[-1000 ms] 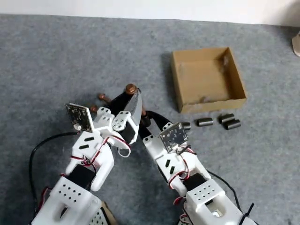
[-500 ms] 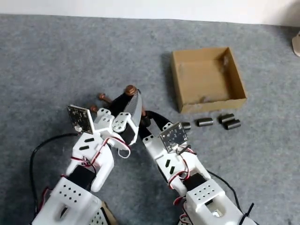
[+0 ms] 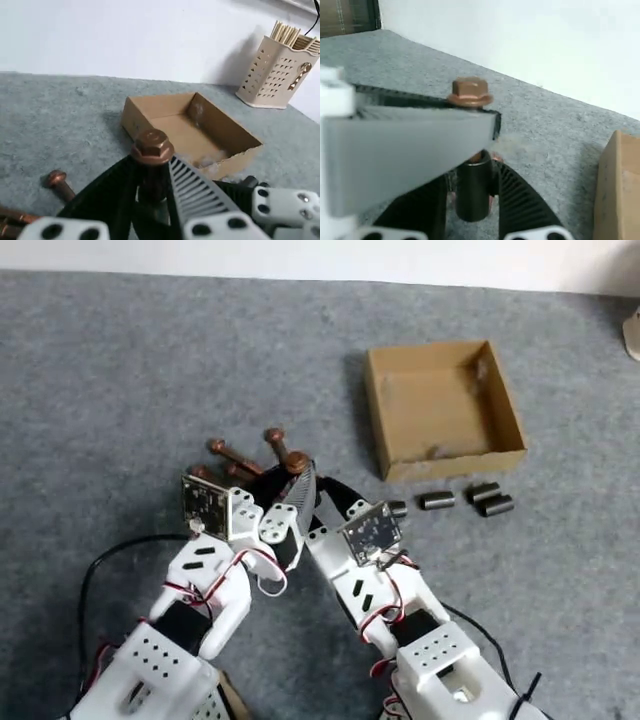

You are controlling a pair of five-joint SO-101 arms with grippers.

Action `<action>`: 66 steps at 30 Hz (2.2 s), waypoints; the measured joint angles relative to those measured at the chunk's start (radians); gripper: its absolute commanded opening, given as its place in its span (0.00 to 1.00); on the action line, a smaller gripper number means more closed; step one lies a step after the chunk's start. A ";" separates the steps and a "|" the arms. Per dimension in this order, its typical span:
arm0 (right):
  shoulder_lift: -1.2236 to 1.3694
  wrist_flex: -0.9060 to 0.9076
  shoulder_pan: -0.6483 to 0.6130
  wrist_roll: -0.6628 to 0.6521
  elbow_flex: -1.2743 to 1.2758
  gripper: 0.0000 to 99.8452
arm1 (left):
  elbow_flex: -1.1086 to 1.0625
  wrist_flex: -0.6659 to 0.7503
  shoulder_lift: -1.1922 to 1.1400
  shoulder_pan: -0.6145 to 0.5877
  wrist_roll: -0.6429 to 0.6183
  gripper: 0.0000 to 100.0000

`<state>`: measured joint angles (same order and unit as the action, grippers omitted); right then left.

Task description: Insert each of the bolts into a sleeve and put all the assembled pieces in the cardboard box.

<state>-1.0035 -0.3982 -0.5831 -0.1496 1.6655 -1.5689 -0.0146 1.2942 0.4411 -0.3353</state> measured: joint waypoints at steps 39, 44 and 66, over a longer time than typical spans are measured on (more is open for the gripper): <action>0.239 0.666 0.325 -0.043 -0.580 0.00 | 0.055 -0.390 0.000 -0.416 -0.269 0.38; 0.545 0.666 0.397 -0.046 -0.793 0.00 | 0.005 -0.365 0.000 -0.414 -0.270 0.38; 1.157 0.666 0.471 -0.051 -1.303 0.00 | -0.058 -0.249 0.000 -0.414 -0.270 0.38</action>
<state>0.1534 0.2677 -0.1120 -0.2002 0.3629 -1.6272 -0.2631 1.2942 0.0269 -0.6053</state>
